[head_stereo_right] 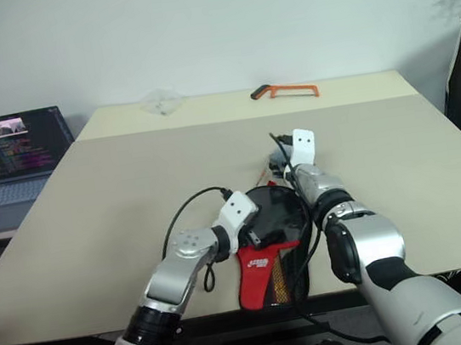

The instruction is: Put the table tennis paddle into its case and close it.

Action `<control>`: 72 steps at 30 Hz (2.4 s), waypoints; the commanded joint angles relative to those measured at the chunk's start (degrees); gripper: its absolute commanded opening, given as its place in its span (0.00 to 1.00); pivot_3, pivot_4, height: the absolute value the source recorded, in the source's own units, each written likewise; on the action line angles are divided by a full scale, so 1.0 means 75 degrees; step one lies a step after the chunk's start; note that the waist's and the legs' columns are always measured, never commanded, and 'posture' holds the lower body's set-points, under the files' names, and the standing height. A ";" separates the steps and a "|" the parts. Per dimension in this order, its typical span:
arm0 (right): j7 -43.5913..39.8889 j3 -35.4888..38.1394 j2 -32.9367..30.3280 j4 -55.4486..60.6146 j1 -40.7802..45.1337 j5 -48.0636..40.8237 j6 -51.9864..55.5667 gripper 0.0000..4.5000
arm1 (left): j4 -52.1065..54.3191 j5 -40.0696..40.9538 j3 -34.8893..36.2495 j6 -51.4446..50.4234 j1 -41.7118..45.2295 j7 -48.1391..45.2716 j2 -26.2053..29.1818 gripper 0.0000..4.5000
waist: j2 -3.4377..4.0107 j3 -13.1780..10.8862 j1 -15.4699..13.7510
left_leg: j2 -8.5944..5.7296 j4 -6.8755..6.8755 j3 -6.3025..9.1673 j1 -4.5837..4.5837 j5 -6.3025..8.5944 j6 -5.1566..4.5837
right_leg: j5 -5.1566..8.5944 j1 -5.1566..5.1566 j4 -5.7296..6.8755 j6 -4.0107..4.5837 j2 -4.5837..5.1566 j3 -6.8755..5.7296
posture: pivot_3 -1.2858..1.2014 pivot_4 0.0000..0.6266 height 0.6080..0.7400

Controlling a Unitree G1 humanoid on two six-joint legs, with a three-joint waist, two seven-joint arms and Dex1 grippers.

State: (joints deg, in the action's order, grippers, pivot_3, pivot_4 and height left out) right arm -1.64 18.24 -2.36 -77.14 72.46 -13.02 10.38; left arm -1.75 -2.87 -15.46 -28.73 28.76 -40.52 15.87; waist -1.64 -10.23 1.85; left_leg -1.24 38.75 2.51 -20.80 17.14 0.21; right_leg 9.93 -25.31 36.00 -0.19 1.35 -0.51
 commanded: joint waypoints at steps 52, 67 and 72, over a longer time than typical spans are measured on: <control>-0.0350 0.0071 0.0396 0.0913 0.0574 -0.0235 0.1811 1.00 | 0.0538 0.0058 -0.0115 -0.0105 -0.0527 0.0237 0.0359 1.00 | 0.0003 -0.0002 0.0000 | 0.0001 0.0000 0.0005 0.0000 0.0000 0.0000 | 0.0000 0.0001 -0.0001 0.0001 0.0000 -0.0004 | 0.52 0.24 1.00; -0.0211 -0.0141 0.0641 0.3420 -0.0484 -0.0552 0.3776 1.00 | 0.0207 0.0106 -0.0199 0.0037 -0.0452 0.0298 0.0310 1.00 | 0.0006 0.0000 -0.0003 | 0.0001 0.0002 0.0010 0.0003 0.0000 0.0000 | 0.0002 0.0004 0.0000 0.0001 -0.0001 -0.0009 | 0.52 0.24 1.00; -0.0151 -0.0089 0.0411 0.2605 -0.0423 -0.0428 0.3070 1.00 | -0.0062 0.0153 -0.0223 0.0000 -0.0381 0.0414 0.0144 1.00 | 0.0005 0.0001 -0.0001 | 0.0000 0.0003 0.0008 0.0006 0.0000 -0.0001 | 0.0002 0.0007 -0.0001 0.0000 -0.0002 -0.0010 | 0.52 0.24 1.00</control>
State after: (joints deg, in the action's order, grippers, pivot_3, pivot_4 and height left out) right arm -2.77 17.43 1.44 -57.35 68.07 -16.47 35.62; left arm -0.13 -0.80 -15.94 -27.67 26.36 -38.04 17.15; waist -1.60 -10.23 1.85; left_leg -1.25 38.78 2.57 -20.76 17.14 0.20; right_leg 9.95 -25.25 35.99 -0.20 1.32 -0.59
